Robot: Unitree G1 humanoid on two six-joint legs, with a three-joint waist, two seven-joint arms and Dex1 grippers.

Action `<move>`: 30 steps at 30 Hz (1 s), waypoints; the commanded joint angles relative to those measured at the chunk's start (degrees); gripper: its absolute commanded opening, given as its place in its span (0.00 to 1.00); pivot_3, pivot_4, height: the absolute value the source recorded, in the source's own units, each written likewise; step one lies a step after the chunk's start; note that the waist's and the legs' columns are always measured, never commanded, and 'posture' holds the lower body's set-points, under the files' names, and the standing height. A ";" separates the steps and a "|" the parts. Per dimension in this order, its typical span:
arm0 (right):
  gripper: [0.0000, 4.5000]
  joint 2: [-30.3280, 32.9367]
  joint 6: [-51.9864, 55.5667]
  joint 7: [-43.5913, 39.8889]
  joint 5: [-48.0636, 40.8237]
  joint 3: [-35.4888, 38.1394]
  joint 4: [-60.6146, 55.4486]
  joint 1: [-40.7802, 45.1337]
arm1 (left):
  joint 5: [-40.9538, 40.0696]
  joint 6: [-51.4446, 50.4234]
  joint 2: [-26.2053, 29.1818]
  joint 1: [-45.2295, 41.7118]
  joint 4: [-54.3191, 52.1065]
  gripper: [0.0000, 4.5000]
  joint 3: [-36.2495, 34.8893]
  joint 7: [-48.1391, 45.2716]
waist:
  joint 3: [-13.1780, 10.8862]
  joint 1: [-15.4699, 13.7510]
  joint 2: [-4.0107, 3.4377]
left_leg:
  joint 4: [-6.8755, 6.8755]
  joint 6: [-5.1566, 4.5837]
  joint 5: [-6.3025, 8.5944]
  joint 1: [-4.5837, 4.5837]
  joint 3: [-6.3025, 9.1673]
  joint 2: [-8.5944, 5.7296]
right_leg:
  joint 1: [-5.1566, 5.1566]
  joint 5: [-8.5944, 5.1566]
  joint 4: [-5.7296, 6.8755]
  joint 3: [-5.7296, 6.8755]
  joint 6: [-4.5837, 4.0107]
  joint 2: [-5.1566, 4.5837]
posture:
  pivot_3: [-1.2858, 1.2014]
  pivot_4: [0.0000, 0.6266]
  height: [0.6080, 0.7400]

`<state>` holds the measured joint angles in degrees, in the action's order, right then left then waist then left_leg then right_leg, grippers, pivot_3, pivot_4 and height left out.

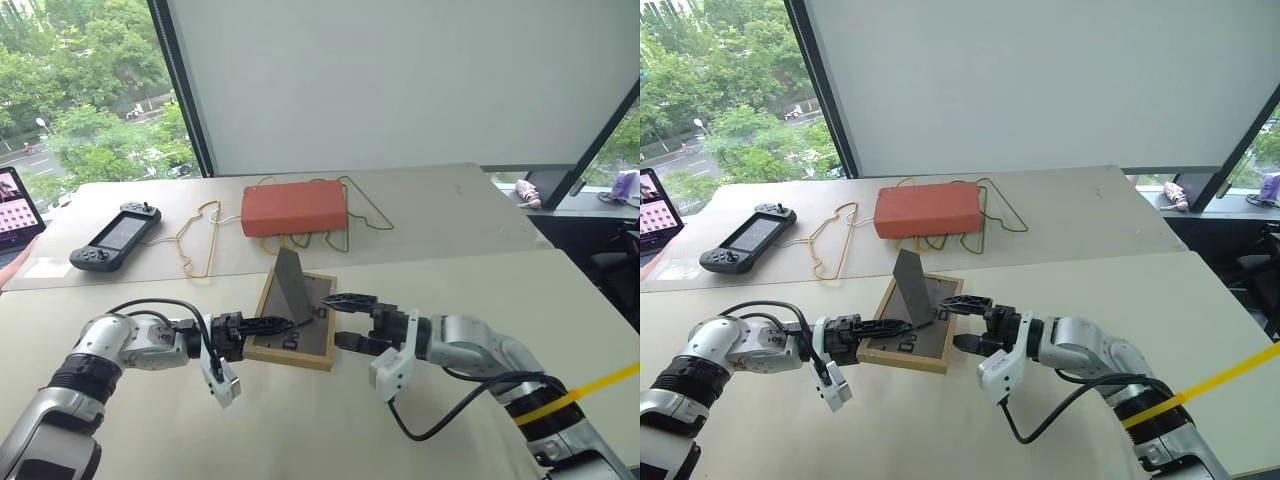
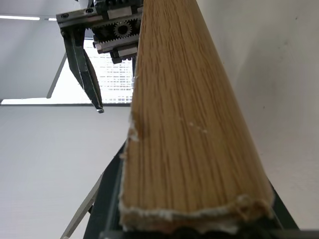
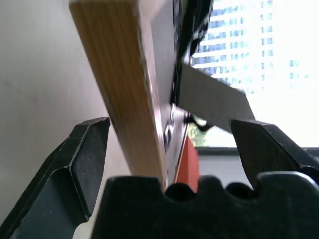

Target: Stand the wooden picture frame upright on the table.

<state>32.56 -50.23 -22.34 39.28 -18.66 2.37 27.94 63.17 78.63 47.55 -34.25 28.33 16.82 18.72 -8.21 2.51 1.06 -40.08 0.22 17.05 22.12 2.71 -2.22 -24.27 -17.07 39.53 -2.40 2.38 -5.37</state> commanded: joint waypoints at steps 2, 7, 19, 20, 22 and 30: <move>0.88 -0.44 -1.12 4.25 1.12 0.88 -0.68 1.80 | -2.00 -0.37 0.52 -1.50 0.09 0.24 -0.37 2.00 | 0.00 -0.04 0.00 | 0.00 0.02 -0.02 0.00 0.01 0.00 | 0.01 0.00 0.00 0.00 0.00 0.00 | 0.52 0.24 1.00; 0.52 -0.20 -1.16 5.92 2.04 1.18 -1.15 1.93 | -2.27 -0.69 0.59 -1.31 0.35 0.24 0.00 2.35 | 0.00 0.01 0.00 | 0.00 0.02 -0.02 -0.01 0.01 -0.03 | 0.01 0.00 0.00 0.00 0.00 0.00 | 0.52 0.24 1.00; 0.27 -0.60 0.61 7.80 3.17 1.51 -2.85 2.14 | -5.64 -1.15 0.18 -1.90 2.68 0.35 1.32 1.56 | 0.01 0.07 0.02 | 0.00 -0.02 0.00 -0.10 0.00 -0.01 | 0.03 0.00 0.12 -0.01 0.00 0.02 | 0.52 0.24 1.00; 0.27 -0.53 0.98 7.73 3.06 1.74 -3.01 2.02 | -7.65 -1.02 -0.06 -2.10 3.78 0.47 1.69 0.37 | 0.01 0.07 0.02 | 0.00 -0.02 0.00 -0.10 0.00 -0.01 | 0.03 0.00 0.13 -0.01 0.00 0.02 | 0.52 0.24 1.00; 0.27 -0.42 1.73 7.75 2.93 2.21 -3.36 1.90 | -9.87 -1.22 -0.15 -2.16 4.67 0.62 1.95 -1.35 | 0.01 0.08 0.02 | 0.00 -0.02 0.00 -0.10 -0.01 -0.02 | 0.04 0.00 0.13 -0.01 0.00 0.02 | 0.52 0.24 1.00; 0.27 0.01 9.85 3.60 -9.54 6.65 -2.19 3.71 | -25.32 0.97 5.79 5.18 -3.02 0.77 1.60 -10.17 | 0.01 0.37 0.03 | 0.01 -0.02 0.00 -0.10 0.00 0.05 | 0.02 0.00 0.13 -0.02 0.00 0.04 | 0.52 0.24 1.00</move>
<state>32.50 -45.09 -17.53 39.15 -17.33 1.86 28.85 43.82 78.51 50.32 -32.39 30.08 19.18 11.02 -8.20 2.87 1.09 -40.06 0.20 17.06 22.01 2.70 -2.15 -24.27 -17.07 39.68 -2.44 2.38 -5.33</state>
